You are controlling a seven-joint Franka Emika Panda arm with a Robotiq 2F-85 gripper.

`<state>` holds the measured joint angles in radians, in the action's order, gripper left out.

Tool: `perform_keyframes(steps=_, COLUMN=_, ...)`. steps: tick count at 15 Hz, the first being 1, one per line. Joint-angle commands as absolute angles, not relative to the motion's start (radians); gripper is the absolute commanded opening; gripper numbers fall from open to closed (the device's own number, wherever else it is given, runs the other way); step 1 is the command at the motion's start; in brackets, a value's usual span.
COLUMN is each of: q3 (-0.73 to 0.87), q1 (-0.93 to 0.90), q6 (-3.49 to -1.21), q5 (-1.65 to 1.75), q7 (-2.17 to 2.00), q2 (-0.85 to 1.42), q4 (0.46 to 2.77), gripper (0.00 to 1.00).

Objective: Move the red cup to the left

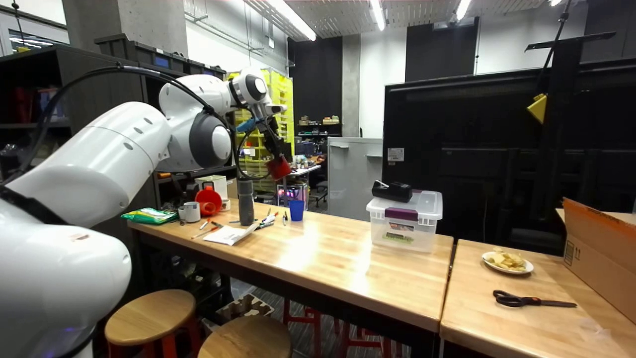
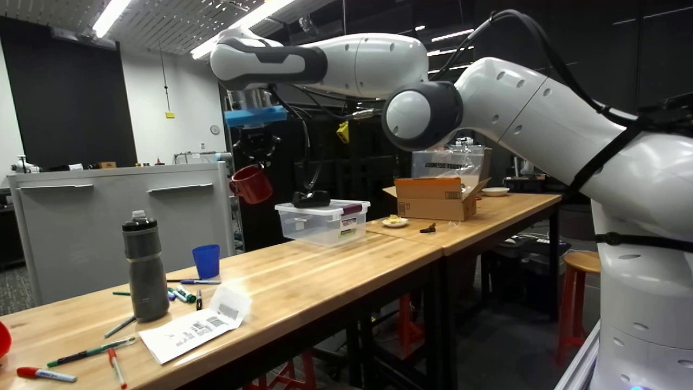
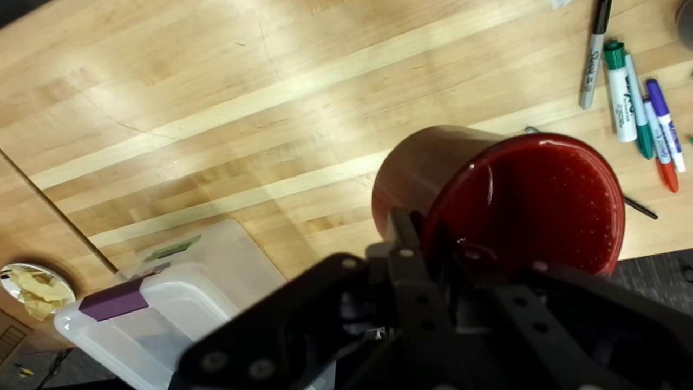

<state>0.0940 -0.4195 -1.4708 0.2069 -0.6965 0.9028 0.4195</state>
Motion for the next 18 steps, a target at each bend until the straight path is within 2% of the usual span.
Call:
perform_keyframes(steps=1, q3=0.088, q1=-0.416, q6=-1.445, q5=0.198, q7=-0.671, q2=0.962, q4=0.313, gripper=0.02)
perform_keyframes(steps=2, q3=0.079, q1=-0.417, q6=-1.504, q5=0.187, q7=-0.679, q2=0.890, q4=0.448, gripper=0.02)
perform_keyframes(steps=3, q3=0.069, q1=-0.412, q6=-1.509, q5=0.173, q7=-0.675, q2=0.893, q4=0.446, gripper=0.02)
perform_keyframes(steps=4, q3=0.049, q1=-0.397, q6=-1.455, q5=0.144, q7=-0.656, q2=0.970, q4=0.315, gripper=0.02)
perform_keyframes(steps=5, q3=0.031, q1=-0.394, q6=-1.517, q5=0.121, q7=-0.663, q2=0.902, q4=0.443, gripper=0.02)
perform_keyframes(steps=6, q3=0.009, q1=-0.385, q6=-1.526, q5=0.087, q7=-0.658, q2=0.909, q4=0.440, gripper=0.02)
perform_keyframes(steps=7, q3=-0.004, q1=-0.376, q6=-1.479, q5=0.059, q7=-0.651, q2=0.982, q4=0.320, gripper=0.02)
perform_keyframes(steps=8, q3=-0.019, q1=-0.371, q6=-1.534, q5=0.036, q7=-0.663, q2=0.922, q4=0.441, gripper=0.02)
perform_keyframes(steps=9, q3=-0.031, q1=-0.364, q6=-1.537, q5=0.012, q7=-0.665, q2=0.929, q4=0.440, gripper=0.02)
perform_keyframes(steps=10, q3=-0.037, q1=-0.358, q6=-1.491, q5=-0.006, q7=-0.663, q2=0.998, q4=0.329, gripper=0.02)
perform_keyframes(steps=11, q3=-0.042, q1=-0.353, q6=-1.489, q5=-0.018, q7=-0.666, q2=1.006, q4=0.330, gripper=0.02)
perform_keyframes(steps=12, q3=-0.051, q1=-0.346, q6=-1.537, q5=-0.028, q7=-0.673, q2=0.954, q4=0.438, gripper=0.02)
perform_keyframes(steps=15, q3=-0.048, q1=-0.332, q6=-1.496, q5=-0.043, q7=-0.683, q2=1.035, q4=0.331, gripper=0.02)
perform_keyframes(steps=16, q3=-0.050, q1=-0.325, q6=-1.545, q5=-0.043, q7=-0.687, q2=0.983, q4=0.435, gripper=0.02)
perform_keyframes(steps=17, q3=-0.049, q1=-0.322, q6=-1.547, q5=-0.043, q7=-0.691, q2=0.989, q4=0.435, gripper=0.02)
perform_keyframes(steps=18, q3=-0.044, q1=-0.320, q6=-1.502, q5=-0.045, q7=-0.693, q2=1.054, q4=0.330, gripper=0.02)
